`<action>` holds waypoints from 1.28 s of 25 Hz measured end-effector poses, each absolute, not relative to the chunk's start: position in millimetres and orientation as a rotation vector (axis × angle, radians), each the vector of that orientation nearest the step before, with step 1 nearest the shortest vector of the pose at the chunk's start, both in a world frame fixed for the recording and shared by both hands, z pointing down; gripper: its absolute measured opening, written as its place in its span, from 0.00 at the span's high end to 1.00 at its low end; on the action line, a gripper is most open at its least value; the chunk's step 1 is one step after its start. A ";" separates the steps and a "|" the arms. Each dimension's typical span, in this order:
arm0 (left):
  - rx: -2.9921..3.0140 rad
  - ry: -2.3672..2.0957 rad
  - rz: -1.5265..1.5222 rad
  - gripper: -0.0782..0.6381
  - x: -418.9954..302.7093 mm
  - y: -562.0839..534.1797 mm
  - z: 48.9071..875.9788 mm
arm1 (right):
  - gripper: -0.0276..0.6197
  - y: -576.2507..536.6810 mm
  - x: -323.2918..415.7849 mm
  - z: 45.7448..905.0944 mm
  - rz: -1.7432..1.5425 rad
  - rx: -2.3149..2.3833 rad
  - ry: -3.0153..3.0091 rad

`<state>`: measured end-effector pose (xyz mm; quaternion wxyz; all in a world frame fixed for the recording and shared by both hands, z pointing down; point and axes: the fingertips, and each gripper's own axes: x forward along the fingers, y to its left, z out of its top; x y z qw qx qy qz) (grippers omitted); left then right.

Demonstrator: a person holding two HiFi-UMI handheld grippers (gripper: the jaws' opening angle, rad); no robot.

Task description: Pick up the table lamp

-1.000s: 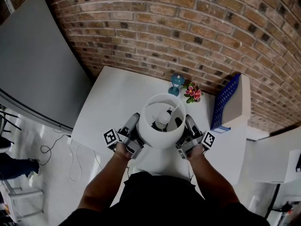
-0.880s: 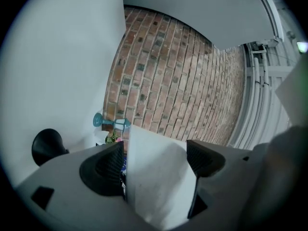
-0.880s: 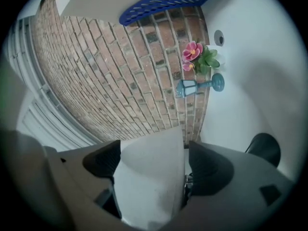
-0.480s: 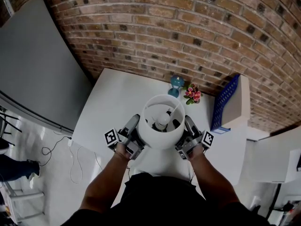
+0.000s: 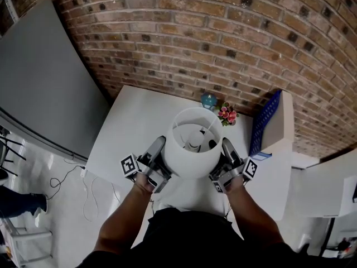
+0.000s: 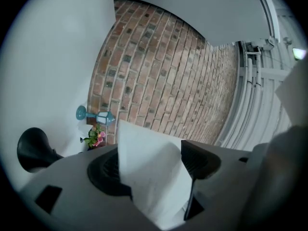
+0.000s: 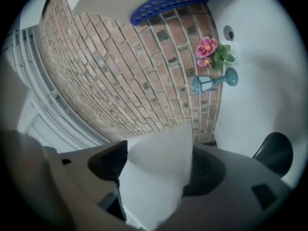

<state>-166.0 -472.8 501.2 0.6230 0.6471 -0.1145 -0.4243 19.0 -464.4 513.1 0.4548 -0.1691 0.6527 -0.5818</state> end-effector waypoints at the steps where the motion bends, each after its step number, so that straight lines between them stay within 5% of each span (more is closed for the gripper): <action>1: 1.496 -0.248 -0.981 0.44 -165.6 -470.5 493.1 | 0.41 -461.9 19.3 504.7 -1.422 -0.405 1.619; 11: 1.507 -0.196 -1.027 0.44 -168.1 -432.6 445.7 | 0.42 -424.5 14.6 445.9 -1.382 -0.374 1.688; 32: 1.504 -0.220 -0.996 0.44 -164.0 -395.4 451.7 | 0.42 -389.5 17.1 460.6 -1.424 -0.362 1.645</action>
